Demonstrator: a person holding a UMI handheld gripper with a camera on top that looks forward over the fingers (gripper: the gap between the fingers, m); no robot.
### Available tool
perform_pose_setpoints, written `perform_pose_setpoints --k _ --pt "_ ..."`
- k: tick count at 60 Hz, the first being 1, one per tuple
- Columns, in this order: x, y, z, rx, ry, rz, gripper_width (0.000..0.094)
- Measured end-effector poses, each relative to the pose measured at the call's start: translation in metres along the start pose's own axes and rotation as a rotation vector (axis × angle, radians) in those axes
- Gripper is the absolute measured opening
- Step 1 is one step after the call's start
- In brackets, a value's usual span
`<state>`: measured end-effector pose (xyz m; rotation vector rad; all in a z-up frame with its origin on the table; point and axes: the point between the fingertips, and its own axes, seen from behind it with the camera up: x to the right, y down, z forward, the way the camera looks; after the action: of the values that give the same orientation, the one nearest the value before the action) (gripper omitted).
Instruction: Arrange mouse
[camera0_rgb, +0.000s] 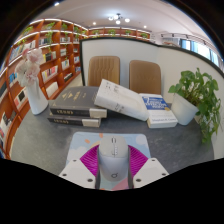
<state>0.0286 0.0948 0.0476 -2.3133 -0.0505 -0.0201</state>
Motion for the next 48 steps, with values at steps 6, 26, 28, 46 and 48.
perform_pose_setpoints --k 6,26,28,46,48 --pt "-0.009 0.036 0.024 -0.058 -0.006 0.006 0.0376" --pt "-0.010 0.050 0.033 -0.054 -0.008 0.029 0.0523" --pt "-0.010 0.051 0.031 -0.070 -0.007 0.045 0.0604" --pt "0.007 -0.005 -0.067 0.045 0.056 0.058 0.0788" --pt "0.006 -0.012 -0.083 0.064 0.051 0.051 0.0788"
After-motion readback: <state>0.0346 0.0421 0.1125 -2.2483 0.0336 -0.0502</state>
